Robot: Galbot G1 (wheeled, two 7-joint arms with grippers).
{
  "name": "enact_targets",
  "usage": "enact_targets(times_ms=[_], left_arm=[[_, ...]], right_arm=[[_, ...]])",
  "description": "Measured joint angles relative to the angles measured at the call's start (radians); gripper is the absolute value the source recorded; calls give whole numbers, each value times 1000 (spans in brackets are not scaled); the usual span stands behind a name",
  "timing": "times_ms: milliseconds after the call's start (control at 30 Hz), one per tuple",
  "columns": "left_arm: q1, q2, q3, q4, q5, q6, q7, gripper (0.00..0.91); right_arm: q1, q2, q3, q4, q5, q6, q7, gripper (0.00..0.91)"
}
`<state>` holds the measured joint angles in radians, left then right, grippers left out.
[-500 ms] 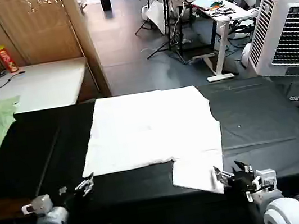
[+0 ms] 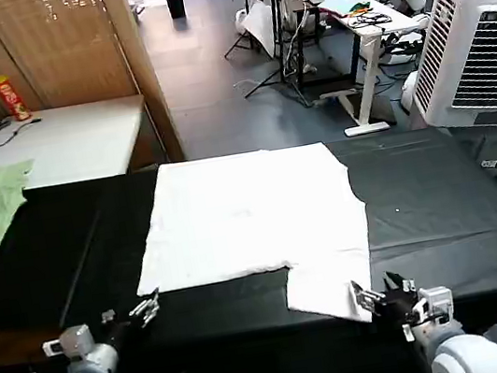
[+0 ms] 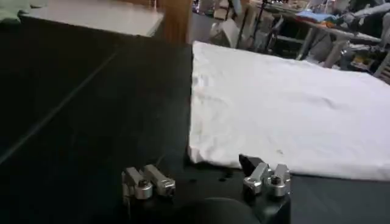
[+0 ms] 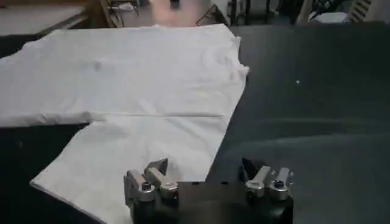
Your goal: Fold and organize the clothes.
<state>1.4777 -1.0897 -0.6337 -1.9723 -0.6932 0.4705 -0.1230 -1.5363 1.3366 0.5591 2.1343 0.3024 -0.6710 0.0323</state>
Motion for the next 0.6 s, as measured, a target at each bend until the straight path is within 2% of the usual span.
enact_targets(times_ms=[33,100,167,300,600], left_arm=[[-1,-1,0,5,3,-2,0,195],[-3,0,0,16,6,-8,1,166],[-5,0,-1,24,9,-12,3,137],[-10,0,5,33,10,-16,10,10],[14,-11,19,-4,9,-26,39,0]], right_arm=[[-1,1,-1,-1,0,0,1,127],[-4,4,-3,-1,-1,0,2,68],[-7,6,-4,0,-2,0,3,68],[-14,8,-4,10,-2,0,6,39],[-52,10,13,66,-1,-29,48,10]])
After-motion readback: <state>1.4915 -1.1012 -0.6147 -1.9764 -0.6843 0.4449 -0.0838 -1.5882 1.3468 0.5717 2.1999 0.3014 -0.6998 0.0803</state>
